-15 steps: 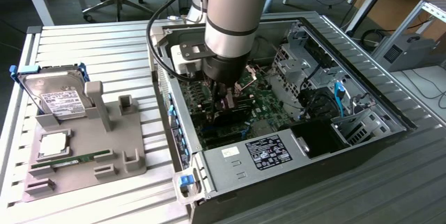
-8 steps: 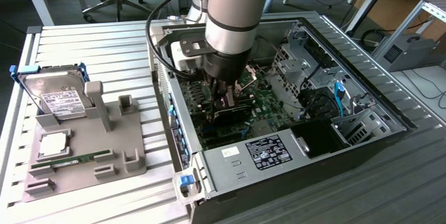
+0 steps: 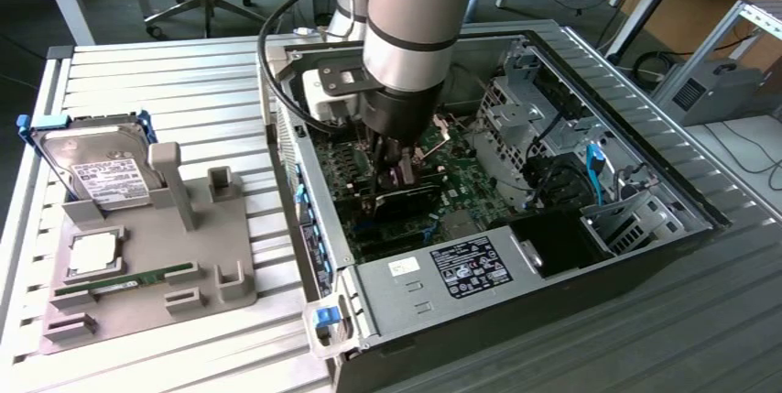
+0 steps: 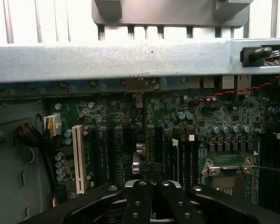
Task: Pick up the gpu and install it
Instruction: 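Press down on the gpu until it lock into place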
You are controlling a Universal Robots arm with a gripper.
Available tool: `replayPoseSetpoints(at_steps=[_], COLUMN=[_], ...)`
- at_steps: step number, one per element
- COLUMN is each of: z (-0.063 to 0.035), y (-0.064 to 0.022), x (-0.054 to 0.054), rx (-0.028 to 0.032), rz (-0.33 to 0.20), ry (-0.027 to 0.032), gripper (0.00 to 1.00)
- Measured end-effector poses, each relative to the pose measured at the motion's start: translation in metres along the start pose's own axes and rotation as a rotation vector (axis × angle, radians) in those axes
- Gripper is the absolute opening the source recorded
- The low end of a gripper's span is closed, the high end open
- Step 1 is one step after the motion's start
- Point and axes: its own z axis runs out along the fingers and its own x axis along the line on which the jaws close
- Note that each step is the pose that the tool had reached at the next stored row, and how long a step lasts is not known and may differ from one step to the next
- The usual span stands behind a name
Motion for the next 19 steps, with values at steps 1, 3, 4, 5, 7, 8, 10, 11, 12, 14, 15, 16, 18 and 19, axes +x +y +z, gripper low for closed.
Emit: replayPoseSetpoints(at_steps=[1,3,4,5,7,8,10,11,12,14,15,16,18,19], z=[-0.0001,-0.0002,-0.0002,-0.0002,-0.0002,-0.0002,-0.0002,-0.0002,-0.0001,0.0000,-0.0001,-0.0001,-0.0001,-0.0001], y=[-0.0010,-0.0035,-0.0052,-0.0065,-0.0115,-0.0131,-0.0177,-0.0194,-0.0217,-0.0229,-0.0229,-0.0230,-0.0230,-0.0230], x=[0.000,0.000,0.000,0.000,0.000,0.000,-0.001,-0.001,-0.001,-0.001,-0.001,-0.001,-0.001,-0.001], rx=[0.0000,-0.0004,-0.0008,-0.0011,-0.0025,-0.0029,-0.0044,-0.0050,-0.0055,-0.0057,-0.0058,-0.0058,-0.0058,-0.0058], rz=[0.000,0.000,0.000,0.000,0.000,0.000,0.000,0.000,0.000,0.000,0.000,0.000,0.000,0.000], ry=[-0.0001,-0.0002,-0.0003,-0.0002,-0.0001,-0.0001,-0.0001,-0.0001,0.0000,-0.0001,-0.0001,0.0000,0.0000,0.0000], gripper=[0.11,0.11,0.11,0.11,0.11,0.11,0.11,0.11,0.11,0.11,0.11,0.11,0.11,0.11])
